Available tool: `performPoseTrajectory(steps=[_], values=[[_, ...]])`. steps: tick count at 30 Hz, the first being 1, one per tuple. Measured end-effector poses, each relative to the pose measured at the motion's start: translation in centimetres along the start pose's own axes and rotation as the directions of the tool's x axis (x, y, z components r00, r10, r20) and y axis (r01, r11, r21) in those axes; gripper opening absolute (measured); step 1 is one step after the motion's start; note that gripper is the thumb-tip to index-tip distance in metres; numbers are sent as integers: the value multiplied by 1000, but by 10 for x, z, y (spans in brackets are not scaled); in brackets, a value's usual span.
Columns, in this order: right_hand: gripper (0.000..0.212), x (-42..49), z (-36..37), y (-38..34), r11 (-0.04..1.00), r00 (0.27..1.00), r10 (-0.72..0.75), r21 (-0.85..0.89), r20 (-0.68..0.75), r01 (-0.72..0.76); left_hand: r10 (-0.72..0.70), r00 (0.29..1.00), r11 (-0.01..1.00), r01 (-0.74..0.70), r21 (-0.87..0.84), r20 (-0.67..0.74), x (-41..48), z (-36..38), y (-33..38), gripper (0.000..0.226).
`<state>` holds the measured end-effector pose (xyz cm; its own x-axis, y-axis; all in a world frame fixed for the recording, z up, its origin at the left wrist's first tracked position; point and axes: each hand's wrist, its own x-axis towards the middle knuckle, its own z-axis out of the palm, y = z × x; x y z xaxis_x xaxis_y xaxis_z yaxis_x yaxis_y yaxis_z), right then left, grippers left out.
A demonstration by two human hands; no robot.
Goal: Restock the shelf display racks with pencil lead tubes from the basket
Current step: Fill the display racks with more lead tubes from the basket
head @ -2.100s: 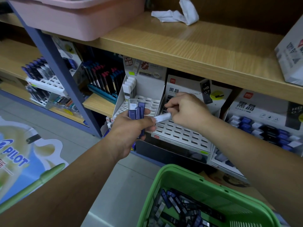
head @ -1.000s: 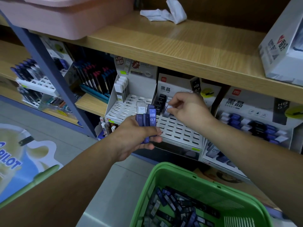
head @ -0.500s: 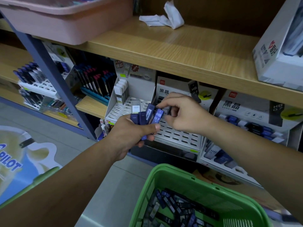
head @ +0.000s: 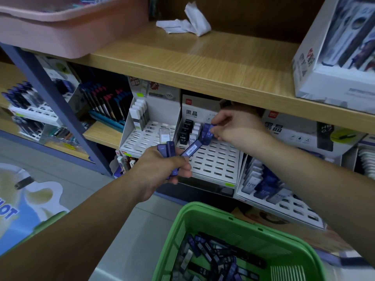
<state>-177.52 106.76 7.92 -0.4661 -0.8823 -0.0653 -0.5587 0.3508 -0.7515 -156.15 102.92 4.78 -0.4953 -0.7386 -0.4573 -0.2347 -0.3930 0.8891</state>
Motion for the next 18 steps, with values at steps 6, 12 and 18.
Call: performPoseTrajectory(steps=[6, 12, 18], values=[[27, 4, 15, 12, 998, 998, -62, -20, -25, 62, -19, 1000, 999, 19, -46, -14, 1, 1, -1, 24], [28, 3, 17, 10, 989, 993, -116, -89, 1, 116, -43, 997, 999, 42, -5, -63, 0, -6, 1, 31], [16, 3, 20, 13, 983, 991, -132, -127, 21, 134, -29, 997, 999, 31, 27, -71, -2, -6, 1, 26]])
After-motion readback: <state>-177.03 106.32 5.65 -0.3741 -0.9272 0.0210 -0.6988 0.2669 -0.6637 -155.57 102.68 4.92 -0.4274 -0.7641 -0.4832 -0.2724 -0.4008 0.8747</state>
